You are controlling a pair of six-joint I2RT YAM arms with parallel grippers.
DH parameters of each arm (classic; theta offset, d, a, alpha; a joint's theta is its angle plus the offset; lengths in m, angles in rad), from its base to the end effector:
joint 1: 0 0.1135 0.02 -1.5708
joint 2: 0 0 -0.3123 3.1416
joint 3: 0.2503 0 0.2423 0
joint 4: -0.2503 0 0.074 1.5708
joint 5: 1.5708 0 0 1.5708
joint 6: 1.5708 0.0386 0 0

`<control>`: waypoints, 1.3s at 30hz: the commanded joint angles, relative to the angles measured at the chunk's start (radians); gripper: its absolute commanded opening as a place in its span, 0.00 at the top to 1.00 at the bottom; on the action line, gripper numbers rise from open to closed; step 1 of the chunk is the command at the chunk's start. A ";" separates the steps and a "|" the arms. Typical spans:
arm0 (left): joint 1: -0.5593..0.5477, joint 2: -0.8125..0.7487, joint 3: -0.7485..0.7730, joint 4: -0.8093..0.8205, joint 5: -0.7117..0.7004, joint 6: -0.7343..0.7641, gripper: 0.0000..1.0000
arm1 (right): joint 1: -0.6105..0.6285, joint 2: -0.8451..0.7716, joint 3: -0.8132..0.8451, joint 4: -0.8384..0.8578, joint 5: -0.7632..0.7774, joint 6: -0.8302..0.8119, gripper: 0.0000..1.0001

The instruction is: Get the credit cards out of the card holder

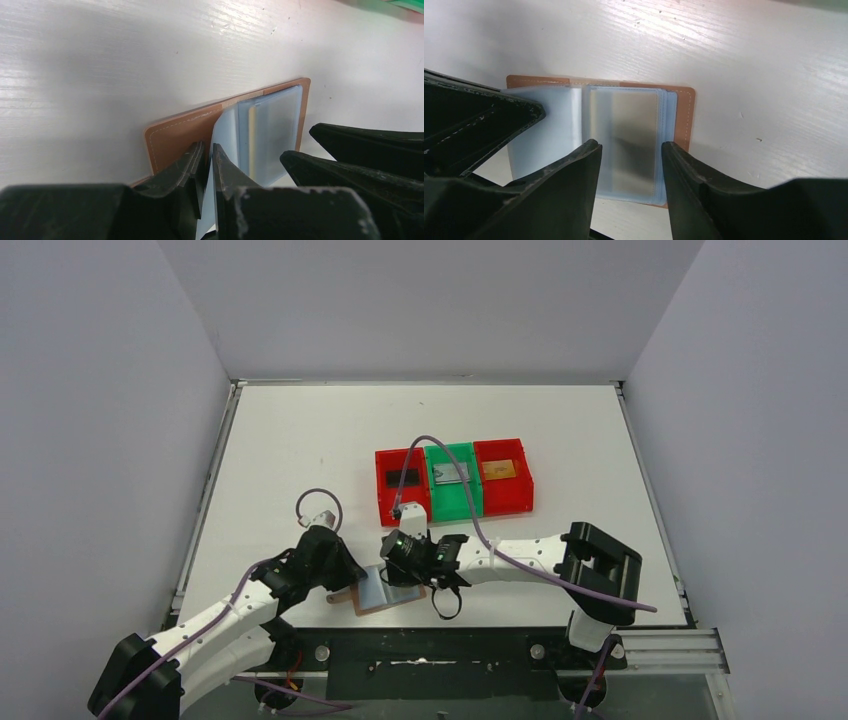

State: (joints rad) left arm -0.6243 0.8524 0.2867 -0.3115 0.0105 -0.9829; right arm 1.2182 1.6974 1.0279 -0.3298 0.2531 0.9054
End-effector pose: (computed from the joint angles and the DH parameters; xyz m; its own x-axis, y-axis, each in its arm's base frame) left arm 0.0945 -0.0686 0.1869 -0.8369 -0.4226 -0.3479 -0.1920 0.8218 -0.5365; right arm 0.1268 0.3167 0.2310 -0.8573 -0.1243 -0.4996 -0.3035 0.9058 0.2955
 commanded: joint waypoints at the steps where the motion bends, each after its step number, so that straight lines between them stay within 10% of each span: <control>1: -0.006 -0.001 0.009 0.060 0.011 0.015 0.89 | 0.007 0.002 0.041 0.024 0.008 -0.011 0.49; 21: -0.006 -0.017 -0.001 0.054 0.014 0.013 0.91 | 0.022 0.035 0.075 -0.013 0.036 0.002 0.71; 39: -0.006 -0.024 -0.003 0.049 0.010 0.012 0.93 | 0.027 -0.004 0.072 0.025 0.013 -0.006 0.65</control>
State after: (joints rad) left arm -0.6270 0.8436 0.2783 -0.3019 0.0135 -0.9829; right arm 1.2388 1.7561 1.0657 -0.3412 0.2413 0.9012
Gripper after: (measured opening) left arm 0.074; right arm 0.347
